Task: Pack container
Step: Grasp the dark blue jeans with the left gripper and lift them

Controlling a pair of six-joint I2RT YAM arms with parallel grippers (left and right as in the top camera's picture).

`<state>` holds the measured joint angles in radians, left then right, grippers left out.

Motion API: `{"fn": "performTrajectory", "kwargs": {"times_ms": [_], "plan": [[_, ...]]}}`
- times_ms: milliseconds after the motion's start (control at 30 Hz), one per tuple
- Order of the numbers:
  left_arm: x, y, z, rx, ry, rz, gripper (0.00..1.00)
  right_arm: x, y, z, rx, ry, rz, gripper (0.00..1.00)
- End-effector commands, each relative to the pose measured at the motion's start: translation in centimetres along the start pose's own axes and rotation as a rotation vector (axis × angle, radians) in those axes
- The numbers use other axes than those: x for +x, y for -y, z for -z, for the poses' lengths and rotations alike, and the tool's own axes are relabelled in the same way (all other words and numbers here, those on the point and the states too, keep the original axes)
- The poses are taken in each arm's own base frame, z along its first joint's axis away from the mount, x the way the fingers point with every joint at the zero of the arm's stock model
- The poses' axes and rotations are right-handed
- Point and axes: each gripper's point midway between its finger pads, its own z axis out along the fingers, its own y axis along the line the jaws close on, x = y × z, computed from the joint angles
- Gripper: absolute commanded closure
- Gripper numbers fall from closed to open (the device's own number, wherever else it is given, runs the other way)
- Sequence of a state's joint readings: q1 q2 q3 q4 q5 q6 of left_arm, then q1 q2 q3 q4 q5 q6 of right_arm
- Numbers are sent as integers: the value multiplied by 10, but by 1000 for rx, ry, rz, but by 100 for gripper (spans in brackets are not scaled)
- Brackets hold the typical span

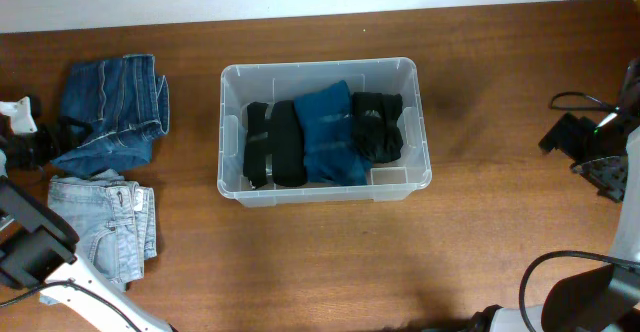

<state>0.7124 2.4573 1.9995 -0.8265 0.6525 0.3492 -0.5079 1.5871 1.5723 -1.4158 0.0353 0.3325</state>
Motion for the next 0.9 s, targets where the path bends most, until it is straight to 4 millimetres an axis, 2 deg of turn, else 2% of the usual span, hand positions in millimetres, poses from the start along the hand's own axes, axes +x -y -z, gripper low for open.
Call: {"fn": "performTrajectory", "kwargs": {"times_ms": [0, 100, 867], "plan": [[-2, 22, -10, 108, 7, -11, 0, -1, 1, 0, 2, -1, -4, 2], [-2, 30, -11, 143, 8, -6, 0, -1, 1, 0, 2, -1, -4, 2], [39, 49, -5, 200, -159, 152, 0, -1, 1, 0, 2, -1, -4, 2]]}}
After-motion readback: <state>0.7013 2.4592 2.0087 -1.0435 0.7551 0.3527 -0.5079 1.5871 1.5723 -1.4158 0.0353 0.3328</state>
